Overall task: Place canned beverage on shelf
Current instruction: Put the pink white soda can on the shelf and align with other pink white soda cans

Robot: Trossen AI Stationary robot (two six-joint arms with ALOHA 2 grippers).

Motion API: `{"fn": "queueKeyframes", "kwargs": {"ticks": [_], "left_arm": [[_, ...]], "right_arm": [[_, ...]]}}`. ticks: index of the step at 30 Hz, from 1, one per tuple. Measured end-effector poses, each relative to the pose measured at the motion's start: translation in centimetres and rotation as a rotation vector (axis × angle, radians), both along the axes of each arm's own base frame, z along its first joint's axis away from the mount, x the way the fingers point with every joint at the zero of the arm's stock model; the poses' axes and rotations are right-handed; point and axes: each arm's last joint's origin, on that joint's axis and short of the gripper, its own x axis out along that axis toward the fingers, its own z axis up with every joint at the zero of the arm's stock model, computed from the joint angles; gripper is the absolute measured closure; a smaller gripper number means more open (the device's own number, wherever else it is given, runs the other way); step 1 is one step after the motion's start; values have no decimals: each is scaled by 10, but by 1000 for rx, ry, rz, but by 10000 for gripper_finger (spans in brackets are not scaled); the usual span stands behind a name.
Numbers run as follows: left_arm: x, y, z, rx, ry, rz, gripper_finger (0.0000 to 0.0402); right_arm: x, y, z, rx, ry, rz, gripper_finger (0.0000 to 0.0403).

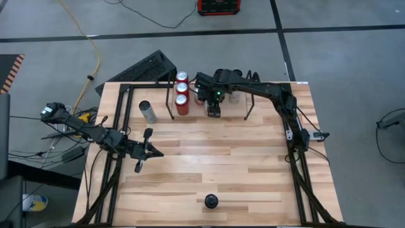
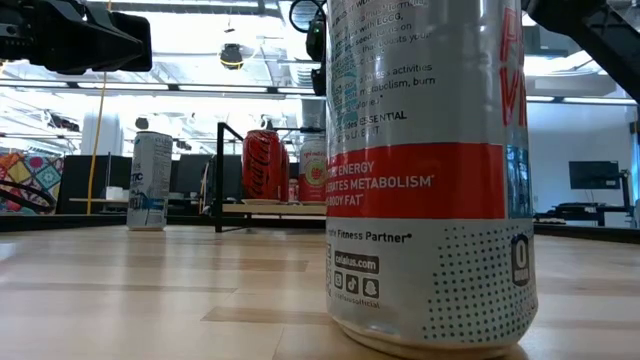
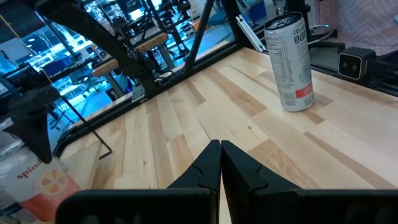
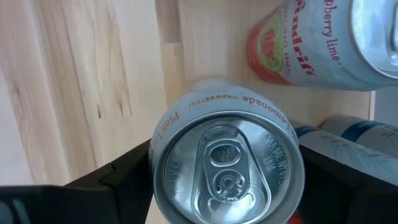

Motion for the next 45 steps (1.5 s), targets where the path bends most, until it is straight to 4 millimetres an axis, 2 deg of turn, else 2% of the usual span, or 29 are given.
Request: {"fn": "queueKeyframes", "kwargs": {"ticks": [5, 14, 29, 36, 40, 43, 45], "left_arm": [[0, 0, 0, 0, 0, 0, 402], [0, 0, 0, 0, 0, 0, 402], [0, 0, 0, 0, 1, 0, 402], [0, 0, 0, 0, 1, 0, 402], [0, 0, 0, -1, 2, 1, 402], [0, 0, 0, -11, 6, 2, 402], [0, 0, -1, -22, 14, 2, 402]], "right_arm": [[0, 0, 0, 0, -2, -1, 76], [0, 0, 1, -8, -4, -10, 23], [-1, 3, 5, -27, -6, -57, 25], [-2, 11, 28, -47, -35, -49, 25], [-8, 17, 47, -48, -28, -129, 25], [-21, 29, 55, 24, 46, -223, 25], [-26, 41, 58, 28, 29, -242, 24]]}}
